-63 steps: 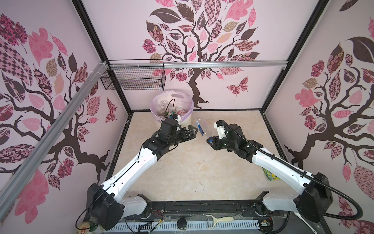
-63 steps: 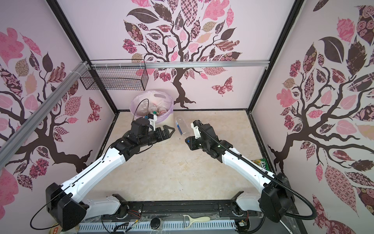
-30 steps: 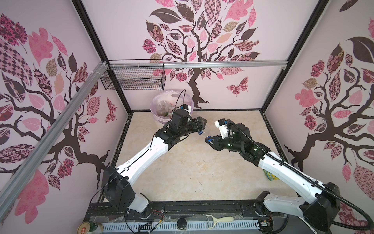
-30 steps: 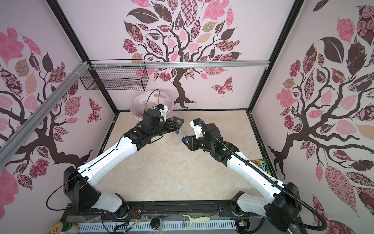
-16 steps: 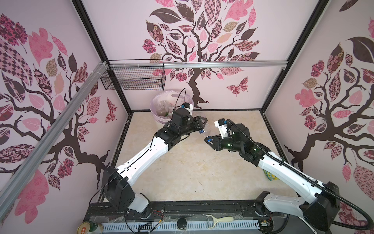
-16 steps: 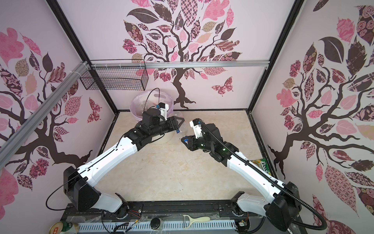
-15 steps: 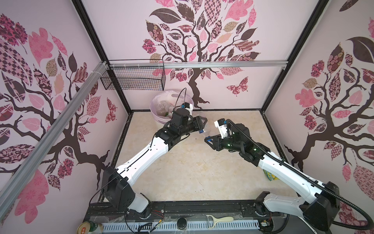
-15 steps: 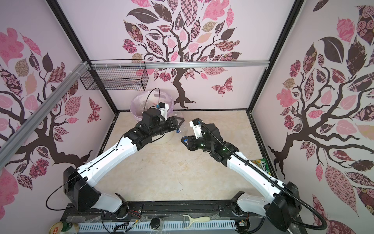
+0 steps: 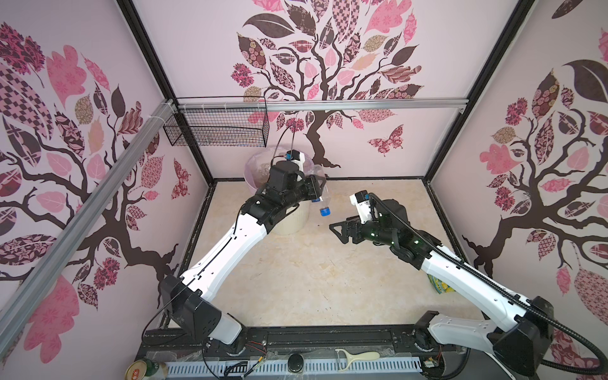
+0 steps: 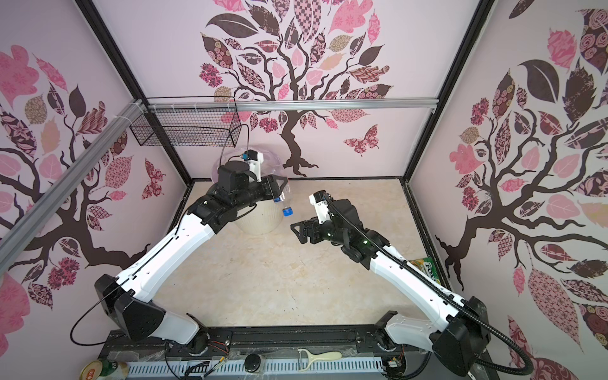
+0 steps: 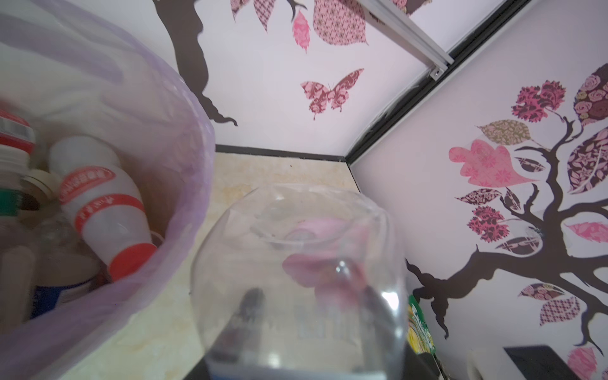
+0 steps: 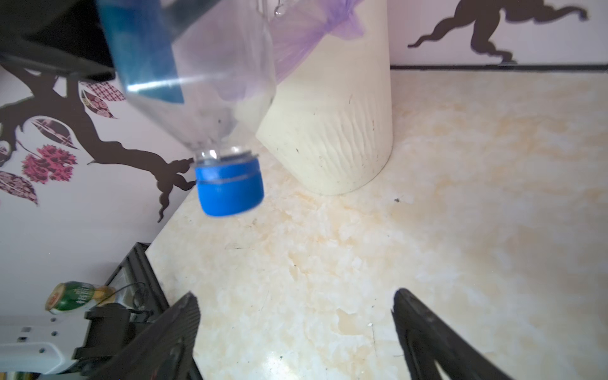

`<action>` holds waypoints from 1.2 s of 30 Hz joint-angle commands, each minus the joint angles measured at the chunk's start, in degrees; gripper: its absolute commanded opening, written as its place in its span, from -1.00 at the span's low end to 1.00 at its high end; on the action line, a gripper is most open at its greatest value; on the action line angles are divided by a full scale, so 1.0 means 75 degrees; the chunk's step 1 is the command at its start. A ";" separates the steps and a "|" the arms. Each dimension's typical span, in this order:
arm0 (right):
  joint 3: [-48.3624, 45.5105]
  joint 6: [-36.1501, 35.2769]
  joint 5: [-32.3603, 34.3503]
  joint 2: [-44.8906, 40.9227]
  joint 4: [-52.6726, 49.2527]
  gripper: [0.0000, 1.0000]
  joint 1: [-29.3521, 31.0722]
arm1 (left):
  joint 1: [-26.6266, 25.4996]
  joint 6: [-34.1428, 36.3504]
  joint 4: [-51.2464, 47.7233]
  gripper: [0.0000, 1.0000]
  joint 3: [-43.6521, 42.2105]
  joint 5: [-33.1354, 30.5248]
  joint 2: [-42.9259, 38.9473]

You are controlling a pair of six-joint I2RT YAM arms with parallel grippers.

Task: Throw the plastic bottles in the bin
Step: 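Open right gripper while left gripper lifts the blue-capped bottle, then swing left gripper over the bin and release the blue-capped bottle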

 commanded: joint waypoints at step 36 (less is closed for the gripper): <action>0.0083 -0.0121 0.0649 -0.0175 0.0190 0.99 0.0030 | 0.1750 0.2806 0.0099 0.97 0.2178 -0.1868 0.0891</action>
